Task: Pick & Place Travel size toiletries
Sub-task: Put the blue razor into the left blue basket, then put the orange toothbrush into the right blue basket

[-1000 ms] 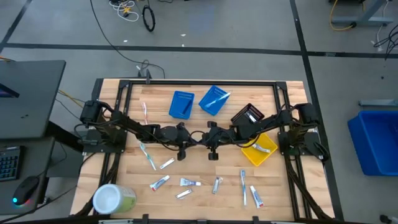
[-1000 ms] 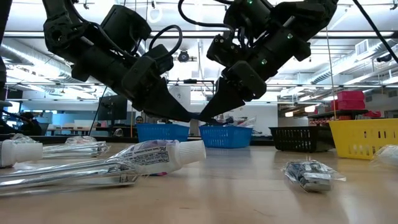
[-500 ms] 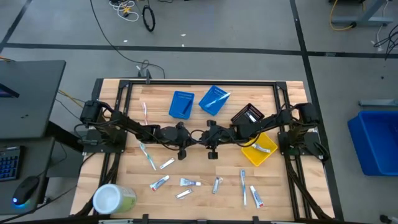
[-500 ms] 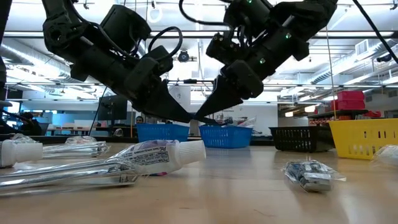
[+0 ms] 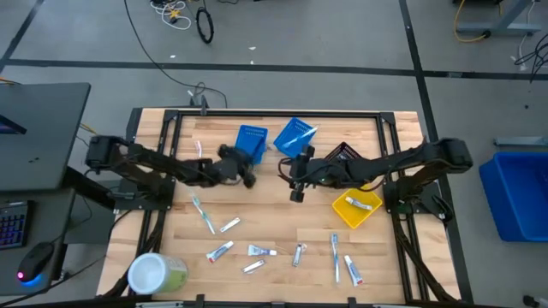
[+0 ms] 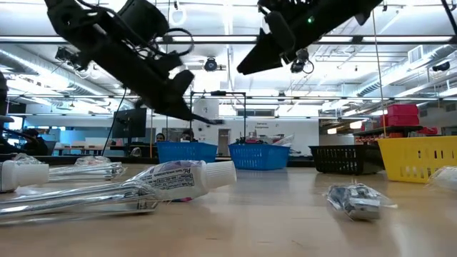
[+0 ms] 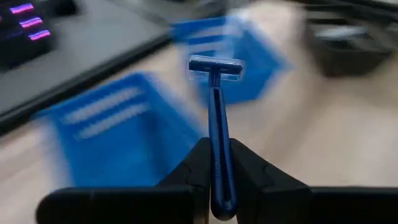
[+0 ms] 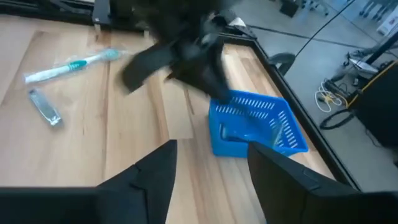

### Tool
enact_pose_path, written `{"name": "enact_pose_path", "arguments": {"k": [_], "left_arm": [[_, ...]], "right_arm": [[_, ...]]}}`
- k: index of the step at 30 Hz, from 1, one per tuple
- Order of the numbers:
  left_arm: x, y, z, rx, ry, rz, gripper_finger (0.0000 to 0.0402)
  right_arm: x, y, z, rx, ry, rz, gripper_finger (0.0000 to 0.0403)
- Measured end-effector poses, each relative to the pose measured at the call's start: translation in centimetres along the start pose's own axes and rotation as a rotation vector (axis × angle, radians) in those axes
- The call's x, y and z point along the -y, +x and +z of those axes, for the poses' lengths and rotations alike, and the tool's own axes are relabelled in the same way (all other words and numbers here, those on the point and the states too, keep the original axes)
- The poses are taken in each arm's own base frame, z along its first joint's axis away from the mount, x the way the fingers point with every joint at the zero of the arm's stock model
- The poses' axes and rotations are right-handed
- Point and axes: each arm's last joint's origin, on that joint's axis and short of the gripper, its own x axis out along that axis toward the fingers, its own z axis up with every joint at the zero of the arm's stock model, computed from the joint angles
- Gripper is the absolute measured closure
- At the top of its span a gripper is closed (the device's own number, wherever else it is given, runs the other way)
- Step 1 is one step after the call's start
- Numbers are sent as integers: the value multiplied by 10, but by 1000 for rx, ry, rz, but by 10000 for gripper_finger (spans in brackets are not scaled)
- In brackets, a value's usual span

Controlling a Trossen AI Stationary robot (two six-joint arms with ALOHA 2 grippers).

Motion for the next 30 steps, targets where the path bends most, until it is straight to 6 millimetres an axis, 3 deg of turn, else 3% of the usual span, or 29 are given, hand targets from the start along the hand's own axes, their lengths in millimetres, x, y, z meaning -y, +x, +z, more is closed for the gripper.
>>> {"name": "enact_pose_path", "arguments": {"k": [5, 10, 17, 26, 30], "left_arm": [[-30, 13, 8, -44, -210, 83, 358], [-46, 33, -1, -134, -260, 87, 360], [-50, 46, -11, -202, -247, 57, 336], [-51, 46, -10, -193, -143, 68, 273], [-50, 38, -1, -158, -109, 44, 254]], "right_arm": [[0, 1, 0, 7, -18, -1, 197], [3, 3, -1, 3, -21, -11, 212], [7, 5, -2, -10, -18, -21, 232], [9, 6, -2, -12, -16, -23, 252], [8, 6, -2, -10, -16, 4, 258]]}}
